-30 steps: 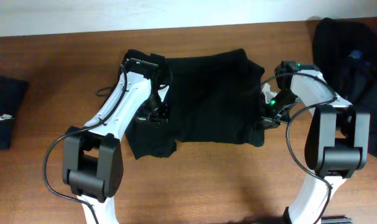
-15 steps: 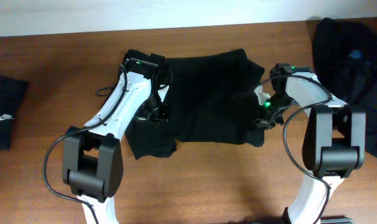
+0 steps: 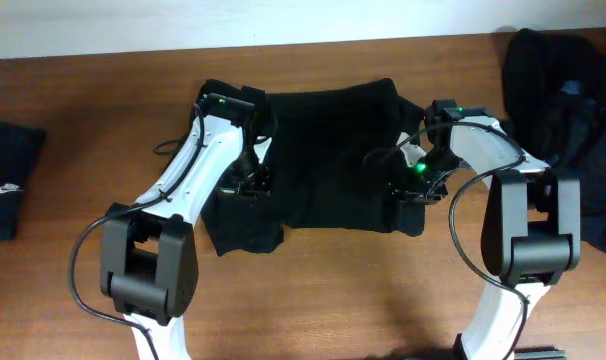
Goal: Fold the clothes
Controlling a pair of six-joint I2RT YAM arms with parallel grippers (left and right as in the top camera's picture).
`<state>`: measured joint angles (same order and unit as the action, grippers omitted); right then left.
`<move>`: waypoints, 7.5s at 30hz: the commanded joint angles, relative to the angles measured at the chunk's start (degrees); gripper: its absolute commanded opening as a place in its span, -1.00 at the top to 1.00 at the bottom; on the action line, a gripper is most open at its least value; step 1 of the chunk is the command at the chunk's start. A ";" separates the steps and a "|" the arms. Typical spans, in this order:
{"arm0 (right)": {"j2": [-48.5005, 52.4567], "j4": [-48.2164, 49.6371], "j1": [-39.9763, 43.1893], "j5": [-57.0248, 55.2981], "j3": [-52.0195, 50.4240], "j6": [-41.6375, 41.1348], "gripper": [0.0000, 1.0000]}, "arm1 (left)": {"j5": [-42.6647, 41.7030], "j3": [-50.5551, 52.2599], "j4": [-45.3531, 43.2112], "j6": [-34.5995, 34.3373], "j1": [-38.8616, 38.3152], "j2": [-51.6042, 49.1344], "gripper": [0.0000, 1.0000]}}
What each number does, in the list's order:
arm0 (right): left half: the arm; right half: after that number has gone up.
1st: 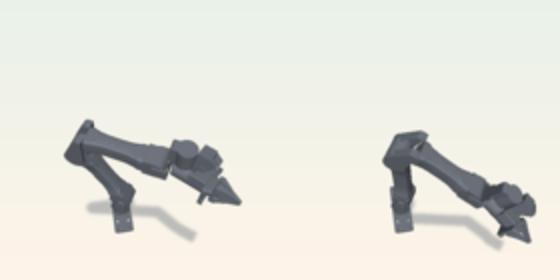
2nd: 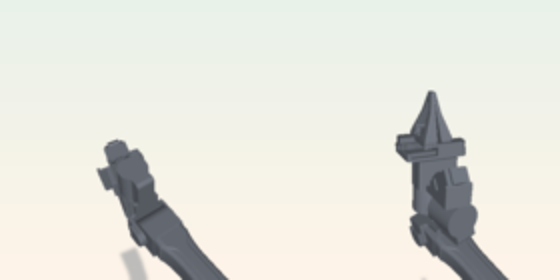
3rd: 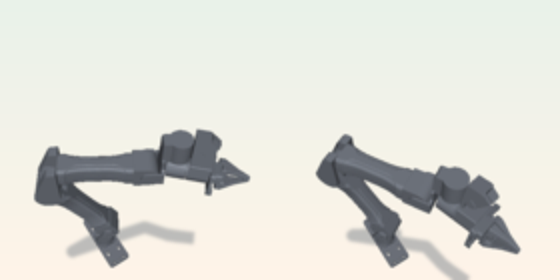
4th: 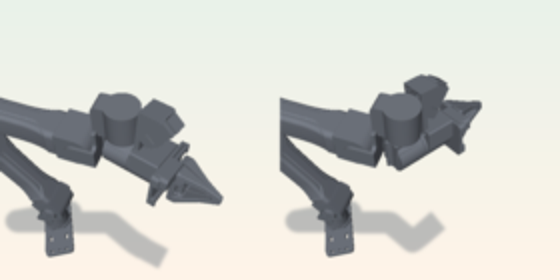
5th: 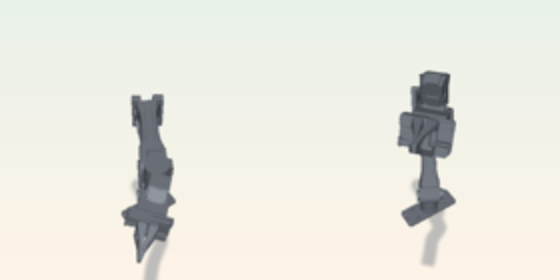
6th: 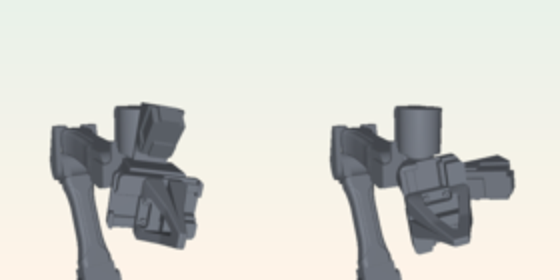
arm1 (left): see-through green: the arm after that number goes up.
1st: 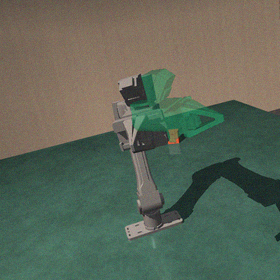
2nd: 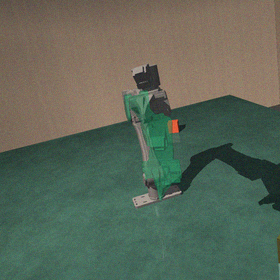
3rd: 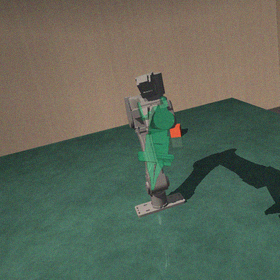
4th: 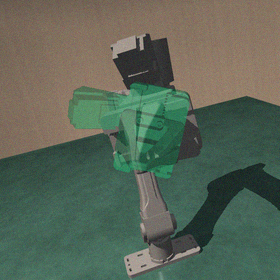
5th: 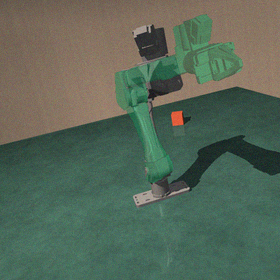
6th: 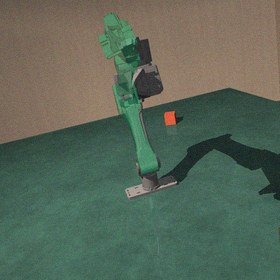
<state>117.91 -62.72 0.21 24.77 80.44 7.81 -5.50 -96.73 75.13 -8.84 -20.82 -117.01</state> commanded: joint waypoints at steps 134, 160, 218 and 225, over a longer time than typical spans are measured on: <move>-7.89 10.88 -2.38 -21.62 -3.45 -11.32 0.19 | 0.83 0.37 0.11 -0.48 0.20 -0.02 0.96; -7.89 18.88 -3.69 -15.30 -8.79 -9.77 0.19 | 0.85 0.37 0.31 -0.46 0.20 -0.02 0.96; -8.66 22.10 -2.32 -13.99 -11.19 -8.04 0.03 | 3.41 0.37 0.94 -0.50 0.20 -0.02 0.86; -8.66 24.72 -2.86 -14.01 -13.14 -8.09 0.11 | 3.41 0.37 0.96 -0.48 0.20 -0.02 0.86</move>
<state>108.77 -38.65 -2.33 10.63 68.58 -0.80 -2.55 -96.66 75.83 -8.84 -20.82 -117.01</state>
